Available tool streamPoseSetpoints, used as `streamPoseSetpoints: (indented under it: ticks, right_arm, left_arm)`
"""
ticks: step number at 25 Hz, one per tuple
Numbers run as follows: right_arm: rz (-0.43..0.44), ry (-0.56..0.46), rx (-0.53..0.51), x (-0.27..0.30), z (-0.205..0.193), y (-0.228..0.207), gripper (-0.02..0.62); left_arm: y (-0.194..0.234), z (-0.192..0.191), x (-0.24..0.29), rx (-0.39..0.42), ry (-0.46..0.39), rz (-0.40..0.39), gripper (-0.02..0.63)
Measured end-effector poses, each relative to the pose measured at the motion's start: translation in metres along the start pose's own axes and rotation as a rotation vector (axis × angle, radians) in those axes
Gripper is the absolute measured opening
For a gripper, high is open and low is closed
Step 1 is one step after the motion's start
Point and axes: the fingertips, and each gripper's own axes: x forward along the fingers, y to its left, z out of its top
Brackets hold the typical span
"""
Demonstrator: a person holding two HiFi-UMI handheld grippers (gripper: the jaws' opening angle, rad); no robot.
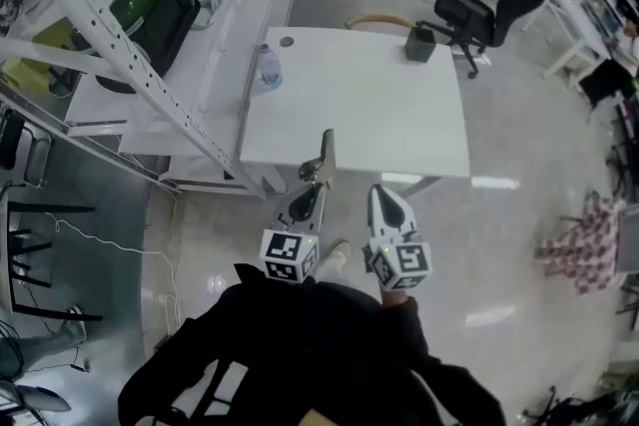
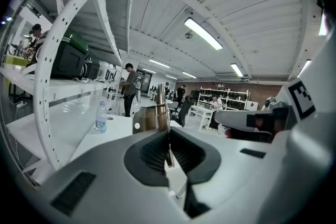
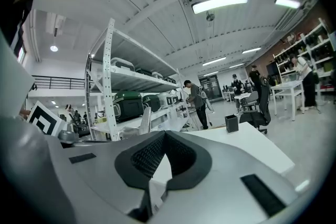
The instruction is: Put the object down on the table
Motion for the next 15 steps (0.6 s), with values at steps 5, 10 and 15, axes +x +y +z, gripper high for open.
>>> streamPoseSetpoints:
  ticks: [5,10,15]
  right_arm:
    - [0.023,0.017,0.006,0.041,0.013,-0.034,-0.011]
    - [0.036,0.040,0.025,0.066,0.011,-0.054,-0.011]
    - [0.026,0.082,0.044,0.088,0.007,-0.064,-0.011]
  left_arm:
    - [0.011,0.007,0.051,0.000,0.007,0.028,0.008]
    - [0.019,0.011,0.075,-0.003,0.029,0.056,0.008]
    - [0.036,0.017,0.092,-0.045,0.054,0.068,0.008]
